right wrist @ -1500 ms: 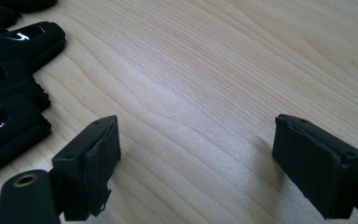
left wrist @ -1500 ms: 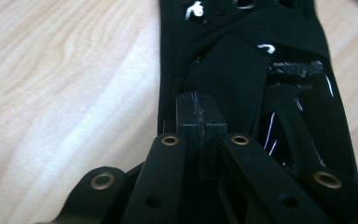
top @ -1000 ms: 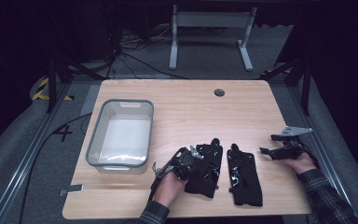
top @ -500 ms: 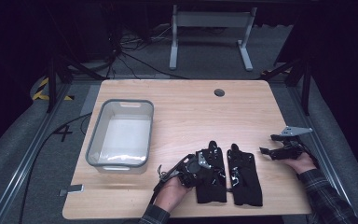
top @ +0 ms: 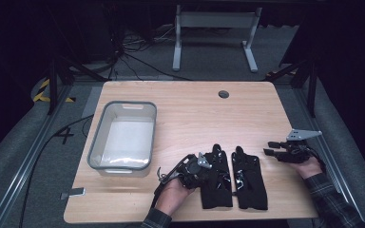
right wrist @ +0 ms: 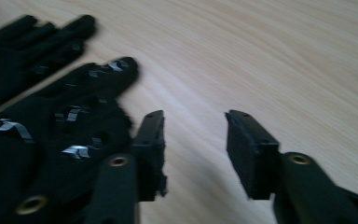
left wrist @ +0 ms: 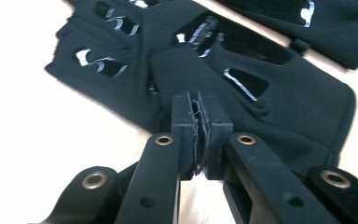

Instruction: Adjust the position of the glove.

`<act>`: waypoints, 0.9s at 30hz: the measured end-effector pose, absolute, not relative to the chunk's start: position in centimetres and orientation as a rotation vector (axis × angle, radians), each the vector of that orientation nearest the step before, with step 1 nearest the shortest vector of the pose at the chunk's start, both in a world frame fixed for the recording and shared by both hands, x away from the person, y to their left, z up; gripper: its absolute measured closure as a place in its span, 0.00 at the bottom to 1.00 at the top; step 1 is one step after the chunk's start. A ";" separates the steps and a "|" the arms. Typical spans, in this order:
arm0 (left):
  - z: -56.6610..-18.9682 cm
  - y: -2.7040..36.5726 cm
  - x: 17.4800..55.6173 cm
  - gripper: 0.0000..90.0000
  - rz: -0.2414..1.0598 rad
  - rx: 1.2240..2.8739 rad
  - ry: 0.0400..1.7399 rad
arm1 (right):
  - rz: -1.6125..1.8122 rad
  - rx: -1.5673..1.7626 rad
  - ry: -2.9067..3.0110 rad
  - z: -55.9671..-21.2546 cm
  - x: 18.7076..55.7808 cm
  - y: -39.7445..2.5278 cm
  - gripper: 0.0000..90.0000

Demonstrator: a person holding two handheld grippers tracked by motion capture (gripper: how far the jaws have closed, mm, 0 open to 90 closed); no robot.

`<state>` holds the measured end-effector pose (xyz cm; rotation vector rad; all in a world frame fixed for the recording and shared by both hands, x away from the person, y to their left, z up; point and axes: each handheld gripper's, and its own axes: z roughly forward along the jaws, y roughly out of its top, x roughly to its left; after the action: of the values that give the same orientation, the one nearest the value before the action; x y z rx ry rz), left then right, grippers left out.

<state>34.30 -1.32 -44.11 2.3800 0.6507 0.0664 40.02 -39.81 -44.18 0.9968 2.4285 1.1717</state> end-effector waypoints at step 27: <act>-45.4 -1.6 34.2 0.74 0.124 2.359 0.790 | 1.158 0.681 2.784 -45.4 34.6 -35.1 1.00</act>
<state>34.19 -1.64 -45.39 2.3586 0.7900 0.1243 34.64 -35.06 -45.43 0.6811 2.7839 1.1584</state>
